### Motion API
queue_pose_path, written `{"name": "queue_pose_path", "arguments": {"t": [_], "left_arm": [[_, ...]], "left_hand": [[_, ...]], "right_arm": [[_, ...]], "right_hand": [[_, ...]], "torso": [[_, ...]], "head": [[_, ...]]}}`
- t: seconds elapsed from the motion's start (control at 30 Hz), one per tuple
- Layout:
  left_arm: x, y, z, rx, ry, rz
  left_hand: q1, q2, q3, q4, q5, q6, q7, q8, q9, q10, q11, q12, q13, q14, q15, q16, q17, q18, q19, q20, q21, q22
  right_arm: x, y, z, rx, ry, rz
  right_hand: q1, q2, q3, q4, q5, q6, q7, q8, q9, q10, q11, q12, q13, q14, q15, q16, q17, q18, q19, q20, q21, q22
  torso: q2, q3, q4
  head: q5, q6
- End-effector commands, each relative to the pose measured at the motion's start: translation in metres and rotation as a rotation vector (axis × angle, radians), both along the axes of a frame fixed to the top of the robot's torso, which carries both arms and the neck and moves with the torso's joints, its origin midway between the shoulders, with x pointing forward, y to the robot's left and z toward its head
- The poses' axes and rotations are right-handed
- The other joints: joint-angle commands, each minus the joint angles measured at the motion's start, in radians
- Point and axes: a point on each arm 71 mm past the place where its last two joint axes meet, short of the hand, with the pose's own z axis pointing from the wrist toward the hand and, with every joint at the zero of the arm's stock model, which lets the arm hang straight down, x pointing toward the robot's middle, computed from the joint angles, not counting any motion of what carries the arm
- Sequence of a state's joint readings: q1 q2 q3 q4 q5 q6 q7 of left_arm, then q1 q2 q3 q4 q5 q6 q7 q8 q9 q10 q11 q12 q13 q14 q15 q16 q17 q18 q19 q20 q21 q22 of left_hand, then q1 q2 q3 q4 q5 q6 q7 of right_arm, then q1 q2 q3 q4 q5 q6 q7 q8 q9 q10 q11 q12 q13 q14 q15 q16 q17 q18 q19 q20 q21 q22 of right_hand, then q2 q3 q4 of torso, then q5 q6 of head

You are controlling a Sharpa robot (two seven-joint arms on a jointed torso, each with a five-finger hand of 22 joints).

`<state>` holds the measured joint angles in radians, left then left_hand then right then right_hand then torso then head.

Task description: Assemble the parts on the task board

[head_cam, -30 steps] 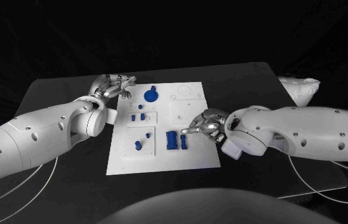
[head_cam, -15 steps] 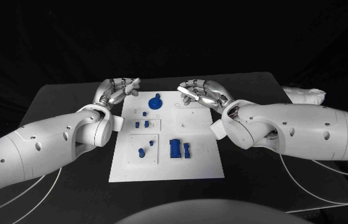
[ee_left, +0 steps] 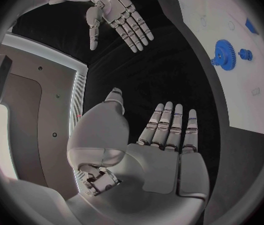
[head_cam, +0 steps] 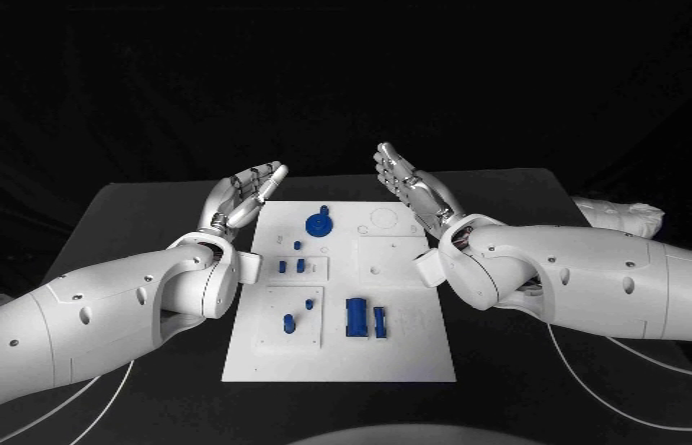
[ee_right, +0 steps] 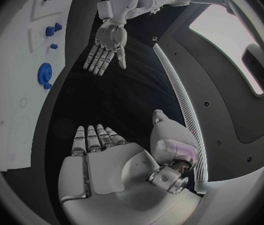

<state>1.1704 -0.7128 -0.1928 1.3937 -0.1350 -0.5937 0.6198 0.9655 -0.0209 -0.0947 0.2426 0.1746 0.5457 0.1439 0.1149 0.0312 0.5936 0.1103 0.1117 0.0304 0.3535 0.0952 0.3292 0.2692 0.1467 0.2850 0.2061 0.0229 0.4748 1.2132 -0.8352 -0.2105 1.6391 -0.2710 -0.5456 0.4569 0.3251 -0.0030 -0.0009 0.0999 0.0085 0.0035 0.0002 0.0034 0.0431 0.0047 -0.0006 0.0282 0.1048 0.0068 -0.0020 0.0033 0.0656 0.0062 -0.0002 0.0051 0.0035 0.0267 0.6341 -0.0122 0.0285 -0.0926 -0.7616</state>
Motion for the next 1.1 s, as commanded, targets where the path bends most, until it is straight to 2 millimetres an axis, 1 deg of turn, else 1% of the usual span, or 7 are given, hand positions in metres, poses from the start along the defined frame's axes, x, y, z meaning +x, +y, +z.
{"name": "queue_pose_path", "arguments": {"t": [0.03,0.1,0.13,0.47,0.5,0.57,1.1], "left_arm": [[-0.005,-0.002,0.000,-0.033,0.038,0.044],[-0.009,-0.002,0.002,-0.065,0.064,0.076],[-0.012,-0.002,0.003,-0.083,0.080,0.095],[-0.025,-0.002,0.010,-0.177,0.169,0.190],[-0.025,-0.002,0.010,-0.177,0.169,0.190],[-0.025,-0.002,0.010,-0.177,0.169,0.190],[-0.025,-0.002,0.010,-0.177,0.169,0.190]], "left_hand": [[-0.308,0.021,0.095,-0.078,-0.056,-0.174,-0.046,-0.037,-0.031,-0.189,-0.035,-0.036,-0.030,-0.112,-0.095,-0.105,-0.086,-0.046,-0.090,-0.067,-0.023,-0.151],[-0.359,0.021,0.095,-0.092,-0.065,-0.203,-0.054,-0.043,-0.031,-0.221,-0.110,-0.112,-0.030,-0.129,-0.095,-0.122,-0.100,-0.049,-0.105,-0.078,-0.023,-0.177],[-0.385,0.021,0.095,-0.098,-0.070,-0.217,-0.058,-0.115,-0.031,-0.237,-0.110,-0.112,-0.030,-0.139,-0.095,-0.131,-0.107,-0.049,-0.112,-0.084,-0.023,-0.189],[-0.579,0.021,0.095,-0.145,-0.105,-0.326,-0.144,-0.115,-0.031,-0.356,-0.110,-0.112,-0.030,-0.212,-0.095,-0.197,-0.161,-0.071,-0.167,-0.128,-0.023,-0.285],[-0.604,0.021,0.095,-0.151,-0.175,-0.341,-0.144,-0.115,-0.031,-0.372,-0.110,-0.112,-0.030,-0.221,-0.095,-0.206,-0.169,-0.147,-0.176,-0.132,-0.023,-0.297],[-0.632,0.021,0.095,-0.158,-0.175,-0.356,-0.144,-0.115,-0.031,-0.389,-0.110,-0.112,-0.030,-0.231,-0.095,-0.216,-0.176,-0.147,-0.183,-0.206,-0.023,-0.311],[-0.789,0.021,0.095,-0.243,-0.175,-0.445,-0.144,-0.115,-0.031,-0.486,-0.110,-0.112,-0.030,-0.354,-0.095,-0.329,-0.269,-0.147,-0.285,-0.206,-0.023,-0.388]], "right_arm": [[0.003,-0.002,-0.002,0.032,0.012,-0.063],[0.005,-0.003,-0.003,0.060,0.022,-0.109],[0.007,-0.004,-0.003,0.076,0.028,-0.137],[0.016,-0.013,-0.012,0.196,0.095,-0.365],[0.017,-0.013,-0.012,0.199,0.098,-0.373],[0.017,-0.013,-0.012,0.200,0.099,-0.375],[0.017,-0.013,-0.012,0.200,0.099,-0.375]], "right_hand": [[-0.124,0.003,0.001,-0.100,-0.008,-0.004,0.000,-0.003,-0.043,-0.005,0.001,-0.028,-0.105,-0.007,0.002,-0.003,-0.066,-0.006,0.000,-0.005,-0.004,-0.027],[-0.186,0.003,0.001,-0.100,-0.008,-0.004,0.000,-0.003,-0.043,-0.005,0.001,-0.028,-0.105,-0.007,0.002,-0.003,-0.066,-0.006,0.000,-0.005,-0.004,-0.027],[-0.209,0.003,0.001,-0.100,-0.008,-0.004,0.000,-0.003,-0.043,-0.005,0.001,-0.028,-0.105,-0.007,0.002,-0.003,-0.066,-0.006,0.000,-0.005,-0.004,-0.027],[-0.325,0.003,0.001,-0.100,-0.008,-0.004,0.000,-0.003,-0.043,-0.005,0.001,-0.028,-0.105,-0.007,0.002,-0.003,-0.066,-0.006,0.000,-0.005,-0.004,-0.027],[-0.325,0.003,0.001,-0.100,-0.008,-0.004,0.000,-0.003,-0.043,-0.005,0.001,-0.028,-0.105,-0.007,0.002,-0.003,-0.066,-0.006,0.000,-0.005,-0.004,-0.027],[-0.325,0.003,0.001,-0.100,-0.008,-0.004,0.000,-0.003,-0.043,-0.005,0.001,-0.028,-0.105,-0.007,0.002,-0.003,-0.066,-0.006,0.000,-0.005,-0.004,-0.027],[-0.325,0.003,0.001,-0.100,-0.008,-0.004,0.000,-0.003,-0.043,-0.005,0.001,-0.028,-0.105,-0.007,0.002,-0.003,-0.066,-0.006,0.000,-0.005,-0.004,-0.027]], "torso": [[-0.014,0.0021,-0.0047],[-0.023,0.0033,-0.0076],[-0.028,0.0041,-0.0093],[-0.083,0.0113,-0.0265],[-0.087,0.0118,-0.0275],[-0.089,0.0121,-0.0283],[-0.090,0.0122,-0.0285]], "head": [[0.013,0.022],[0.023,0.039],[0.028,0.049],[0.086,0.150],[0.089,0.156],[0.092,0.161],[0.093,0.162]]}}
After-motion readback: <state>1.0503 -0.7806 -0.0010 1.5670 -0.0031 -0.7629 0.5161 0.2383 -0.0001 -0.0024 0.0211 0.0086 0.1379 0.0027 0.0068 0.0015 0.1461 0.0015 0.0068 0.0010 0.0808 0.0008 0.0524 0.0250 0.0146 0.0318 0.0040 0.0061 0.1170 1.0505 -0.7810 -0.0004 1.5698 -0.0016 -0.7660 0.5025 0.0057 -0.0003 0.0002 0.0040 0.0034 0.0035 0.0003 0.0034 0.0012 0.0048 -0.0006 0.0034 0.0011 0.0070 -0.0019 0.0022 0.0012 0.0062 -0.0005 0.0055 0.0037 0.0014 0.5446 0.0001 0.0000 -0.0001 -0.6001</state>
